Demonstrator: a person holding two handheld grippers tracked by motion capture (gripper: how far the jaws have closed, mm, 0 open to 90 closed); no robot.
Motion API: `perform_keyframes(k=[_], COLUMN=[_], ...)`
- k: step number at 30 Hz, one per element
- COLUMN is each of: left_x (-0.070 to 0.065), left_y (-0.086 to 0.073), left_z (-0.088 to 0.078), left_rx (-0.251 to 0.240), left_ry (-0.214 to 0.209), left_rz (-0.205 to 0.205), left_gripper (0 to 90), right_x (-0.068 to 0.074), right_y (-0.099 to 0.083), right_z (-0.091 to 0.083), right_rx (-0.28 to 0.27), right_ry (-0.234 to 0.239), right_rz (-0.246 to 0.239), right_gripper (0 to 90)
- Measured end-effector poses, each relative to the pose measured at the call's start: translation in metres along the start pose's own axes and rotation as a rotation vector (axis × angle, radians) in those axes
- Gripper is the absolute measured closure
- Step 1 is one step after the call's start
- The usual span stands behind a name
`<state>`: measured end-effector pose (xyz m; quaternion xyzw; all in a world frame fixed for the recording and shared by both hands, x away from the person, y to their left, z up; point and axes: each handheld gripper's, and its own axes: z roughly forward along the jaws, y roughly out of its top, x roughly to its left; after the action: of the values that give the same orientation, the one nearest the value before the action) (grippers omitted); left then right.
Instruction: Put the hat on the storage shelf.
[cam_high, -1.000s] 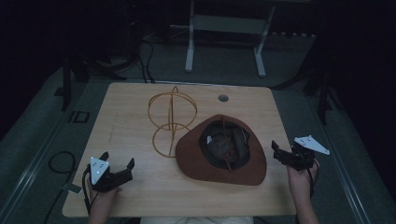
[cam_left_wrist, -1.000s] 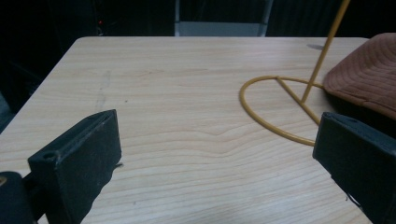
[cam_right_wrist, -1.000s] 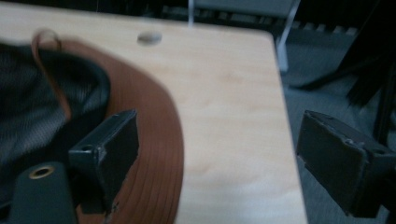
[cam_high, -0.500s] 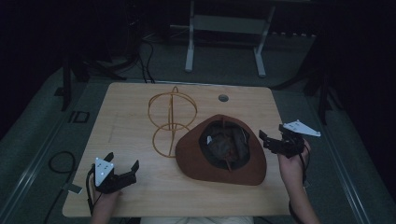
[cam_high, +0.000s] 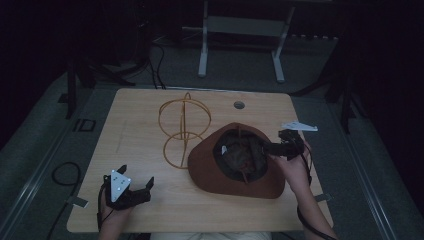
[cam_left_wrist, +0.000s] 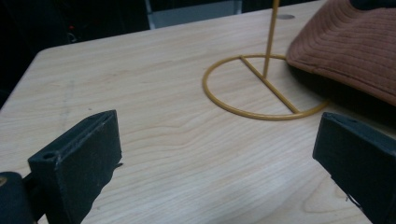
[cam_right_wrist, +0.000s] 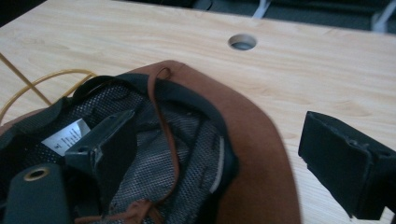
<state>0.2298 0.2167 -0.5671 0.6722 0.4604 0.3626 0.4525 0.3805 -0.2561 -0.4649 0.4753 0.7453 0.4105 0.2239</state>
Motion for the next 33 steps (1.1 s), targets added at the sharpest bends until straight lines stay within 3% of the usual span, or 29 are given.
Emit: perform_keyframes(k=[4, 7, 10, 21, 25, 29, 31, 33], left_x=[0.0, -0.001, -0.002, -0.004, -0.003, -0.002, -0.002, 0.0], left_y=[0.0, 0.0, 0.0, -0.001, -0.002, -0.002, -0.002, -0.002], left_z=[-0.001, 0.0, 0.001, 0.004, 0.006, 0.005, 0.005, 0.004], left_rx=[0.004, 0.014, 0.022, 0.051, 0.065, 0.061, 0.061, 0.065], left_ry=[-0.035, -0.033, -0.042, -0.062, -0.075, -0.067, -0.071, -0.067], left_rz=[-0.013, 0.005, 0.01, 0.009, 0.0, -0.004, -0.008, -0.009], left_gripper=[1.8, 1.8, 1.8, 1.8, 1.8, 1.8, 1.8, 1.8], right_x=[0.002, 0.002, 0.002, -0.006, -0.005, 0.0, 0.002, 0.003], right_y=[0.001, 0.001, -0.002, -0.015, -0.02, -0.024, -0.026, -0.027], right_z=[0.018, 0.032, 0.047, 0.083, 0.092, 0.1, 0.102, 0.102], right_rx=[0.037, 0.063, 0.093, 0.225, 0.246, 0.27, 0.275, 0.272], right_ry=[0.014, -0.013, -0.071, -0.112, -0.113, -0.116, -0.13, -0.153], right_rz=[-0.003, -0.035, -0.077, -0.081, -0.077, -0.095, -0.105, -0.124], right_gripper=[12.3, 13.9, 15.2, 24.3, 25.5, 35.4, 37.1, 44.7])
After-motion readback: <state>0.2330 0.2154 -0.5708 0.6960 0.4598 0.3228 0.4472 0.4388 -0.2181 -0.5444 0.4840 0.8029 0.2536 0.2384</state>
